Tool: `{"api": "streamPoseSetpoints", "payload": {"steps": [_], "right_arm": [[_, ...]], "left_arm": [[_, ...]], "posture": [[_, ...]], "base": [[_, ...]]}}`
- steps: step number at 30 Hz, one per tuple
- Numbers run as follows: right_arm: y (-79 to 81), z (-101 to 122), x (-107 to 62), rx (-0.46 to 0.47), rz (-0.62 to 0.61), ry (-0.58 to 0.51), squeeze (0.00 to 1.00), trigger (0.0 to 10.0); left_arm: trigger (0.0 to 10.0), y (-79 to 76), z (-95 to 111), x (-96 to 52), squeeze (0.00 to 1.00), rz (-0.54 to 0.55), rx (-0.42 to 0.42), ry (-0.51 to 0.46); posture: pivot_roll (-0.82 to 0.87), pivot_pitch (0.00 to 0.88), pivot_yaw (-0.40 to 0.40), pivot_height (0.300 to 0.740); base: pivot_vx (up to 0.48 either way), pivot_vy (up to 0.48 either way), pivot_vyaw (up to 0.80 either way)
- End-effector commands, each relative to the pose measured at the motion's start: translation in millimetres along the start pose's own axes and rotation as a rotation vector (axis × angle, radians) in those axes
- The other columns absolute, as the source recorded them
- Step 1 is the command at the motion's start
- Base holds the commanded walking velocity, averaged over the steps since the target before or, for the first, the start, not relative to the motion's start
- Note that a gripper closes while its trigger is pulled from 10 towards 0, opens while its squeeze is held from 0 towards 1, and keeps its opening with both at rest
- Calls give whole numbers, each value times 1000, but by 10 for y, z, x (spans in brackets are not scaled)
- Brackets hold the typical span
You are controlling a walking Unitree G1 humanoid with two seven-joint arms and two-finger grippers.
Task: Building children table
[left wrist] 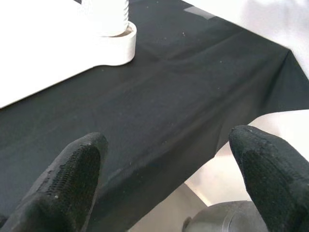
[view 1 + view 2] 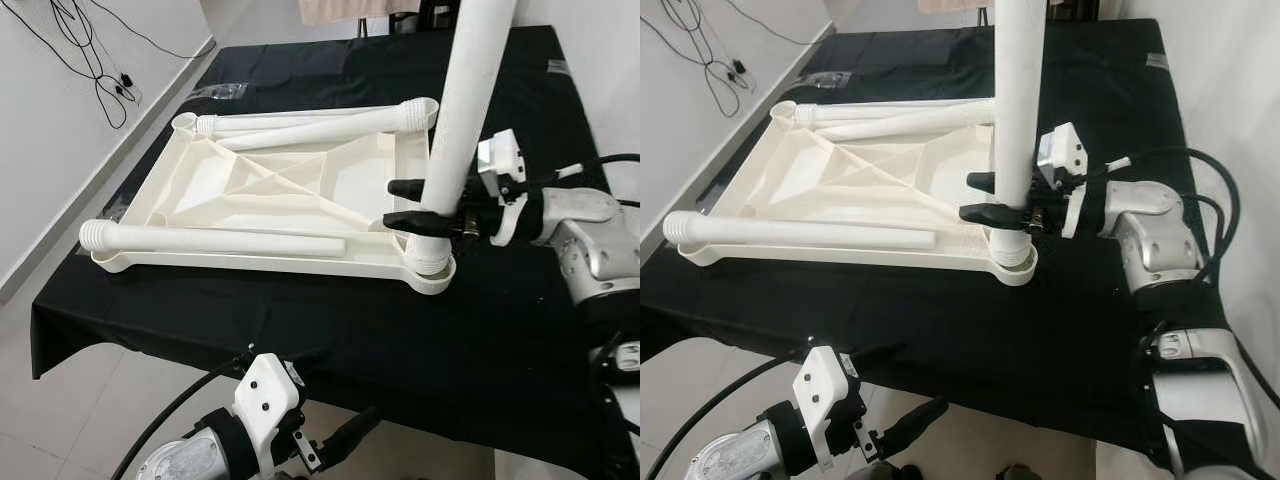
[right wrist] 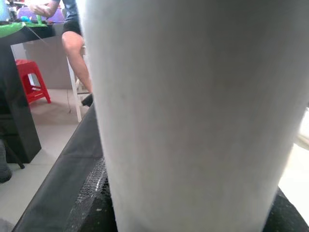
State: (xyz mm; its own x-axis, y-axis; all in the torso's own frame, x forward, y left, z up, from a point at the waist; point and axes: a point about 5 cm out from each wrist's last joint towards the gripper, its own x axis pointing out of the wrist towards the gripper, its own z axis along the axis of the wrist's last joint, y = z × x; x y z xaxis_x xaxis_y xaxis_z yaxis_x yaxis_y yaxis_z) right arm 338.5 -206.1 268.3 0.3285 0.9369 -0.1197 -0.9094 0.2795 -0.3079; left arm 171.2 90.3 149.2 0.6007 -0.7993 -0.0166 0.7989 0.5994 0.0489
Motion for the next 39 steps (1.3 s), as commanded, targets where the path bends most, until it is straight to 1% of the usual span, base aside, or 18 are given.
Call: {"api": "streamPoseSetpoints", "payload": {"steps": [1, 7, 8, 12, 13, 18, 20, 22, 24, 25, 26, 27, 29, 31, 33, 36, 37, 39], "right_arm": [[86, -265, -22, 105, 48, 100, 0, 10000], [93, -259, -56, 112, 85, 116, 0, 10000], [110, -258, -61, 119, 115, 123, 0, 10000], [122, -259, -61, 122, 128, 127, 0, 10000], [163, -277, -22, 128, 163, 132, 0, 10000], [211, -293, 41, 130, 201, 131, 0, 10000], [281, -308, 114, 133, 247, 125, 0, 10000], [299, -312, 130, 135, 259, 124, 0, 10000], [388, -331, 200, 145, 305, 112, 0, 10000], [388, -331, 200, 145, 305, 112, 0, 10000], [452, -327, 251, 153, 334, 91, 0, 10000], [452, -327, 251, 153, 334, 91, 0, 10000], [570, -277, 374, 161, 373, 26, 0, 10000], [608, -253, 414, 162, 382, 2, 0, 10000], [608, -253, 414, 162, 382, 2, 0, 10000], [747, -109, 624, 162, 405, -108, 0, 10000], [747, -109, 624, 162, 405, -108, 0, 10000], [793, -67, 692, 164, 399, -137, 0, 10000]], "left_arm": [[10000, -18, -33, -40, 0, -7, -3, 34], [10000, -14, -32, -37, 0, -6, -5, 35], [10000, -11, -33, -36, 0, -6, -7, 37], [10000, -11, -34, -36, 0, -6, -7, 37], [10000, -5, -39, -32, 0, -5, -8, 39], [10000, -1, -46, -31, 0, -5, -9, 40], [10000, 4, -54, -32, 0, -5, -10, 41], [10000, 6, -56, -32, 0, -5, -10, 42], [10000, 9, -61, -31, 0, -6, -11, 42], [10000, 9, -61, -31, 0, -6, -11, 42], [10000, 9, -62, -32, 0, -6, -11, 42], [10000, 9, -62, -32, 0, -6, -11, 42], [10000, 6, -61, -34, 0, -6, -11, 42], [10000, 5, -59, -35, 0, -6, -11, 42], [10000, 5, -59, -35, 0, -6, -11, 42], [10000, 21, -55, -27, 0, -4, -9, 41], [10000, 21, -55, -27, 0, -4, -9, 41], [10000, 26, -54, -24, 0, -4, -8, 40]], "posture": [[35, 253, 118, 740], [31, 250, 118, 740], [28, 248, 119, 740], [28, 248, 119, 740], [24, 242, 119, 740], [25, 239, 121, 740], [24, 234, 122, 740], [24, 234, 122, 740], [23, 230, 121, 740], [23, 230, 121, 740], [23, 228, 119, 740], [23, 228, 119, 740], [23, 230, 119, 740], [23, 230, 119, 740], [23, 230, 119, 740], [19, 233, 118, 740], [19, 233, 118, 740], [19, 233, 118, 740]], "base": [[0, 0, 0], [0, 0, 0], [0, 0, 0], [0, 0, 0], [0, 0, 0], [0, 0, 0], [0, 0, 0], [0, 0, 0], [0, 0, 0], [0, 0, 0], [0, 0, 0], [0, 0, 0], [0, 0, 0], [0, 0, 0], [0, 0, 0], [0, 0, 0], [0, 0, 0], [0, 0, 0]]}}
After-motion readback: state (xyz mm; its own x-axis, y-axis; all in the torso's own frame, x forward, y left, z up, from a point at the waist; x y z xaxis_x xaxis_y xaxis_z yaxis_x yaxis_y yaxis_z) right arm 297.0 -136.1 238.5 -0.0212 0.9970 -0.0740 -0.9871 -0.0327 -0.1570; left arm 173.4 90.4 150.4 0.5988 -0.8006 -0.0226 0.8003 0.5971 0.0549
